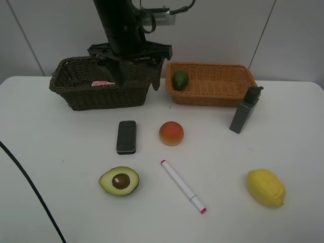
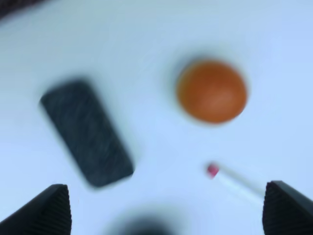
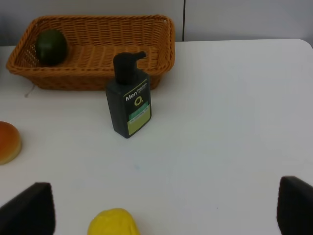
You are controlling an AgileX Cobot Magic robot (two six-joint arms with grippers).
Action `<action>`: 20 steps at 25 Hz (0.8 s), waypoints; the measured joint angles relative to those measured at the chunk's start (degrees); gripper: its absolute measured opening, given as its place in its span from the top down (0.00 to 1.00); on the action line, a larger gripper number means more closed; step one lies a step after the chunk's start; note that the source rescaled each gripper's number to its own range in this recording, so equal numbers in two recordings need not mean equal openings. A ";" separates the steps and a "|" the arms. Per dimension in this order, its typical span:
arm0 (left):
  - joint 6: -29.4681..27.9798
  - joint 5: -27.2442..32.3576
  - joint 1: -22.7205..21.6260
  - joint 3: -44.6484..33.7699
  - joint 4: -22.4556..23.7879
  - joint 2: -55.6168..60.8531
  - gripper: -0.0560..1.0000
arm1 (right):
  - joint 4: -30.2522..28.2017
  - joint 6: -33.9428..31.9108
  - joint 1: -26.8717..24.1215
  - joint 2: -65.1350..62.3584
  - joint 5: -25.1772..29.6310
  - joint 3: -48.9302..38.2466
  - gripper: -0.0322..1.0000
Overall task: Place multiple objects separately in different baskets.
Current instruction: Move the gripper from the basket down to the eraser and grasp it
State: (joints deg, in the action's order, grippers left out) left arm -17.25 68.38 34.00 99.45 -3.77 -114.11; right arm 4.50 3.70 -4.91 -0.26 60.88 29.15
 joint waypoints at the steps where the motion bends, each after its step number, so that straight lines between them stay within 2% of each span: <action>1: -0.45 -0.29 0.00 -3.61 0.00 0.90 0.00 | 0.00 0.00 0.00 0.00 0.00 0.00 0.00; 3: -1.74 -2.74 0.00 -9.78 0.11 1.25 0.00 | 0.00 0.00 0.00 0.00 0.00 0.00 0.00; 7: -4.12 -14.42 0.00 -20.63 0.29 0.84 0.00 | 0.00 0.00 0.00 0.00 0.00 0.00 0.00; 11: -6.72 -24.63 0.00 -25.09 1.93 -0.84 0.00 | 0.00 0.00 0.00 0.00 0.00 0.00 0.00; 16: -11.84 -27.84 0.00 -25.29 6.96 -4.33 0.00 | 0.00 0.00 0.00 0.00 0.00 0.00 0.00; 20: -13.92 -30.54 0.00 -25.36 8.56 -7.20 0.00 | 0.00 0.00 0.00 0.00 0.00 0.00 0.00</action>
State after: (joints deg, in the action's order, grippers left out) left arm -31.18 37.85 34.00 74.08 4.79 -121.31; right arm 4.50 3.70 -4.91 -0.26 60.88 29.15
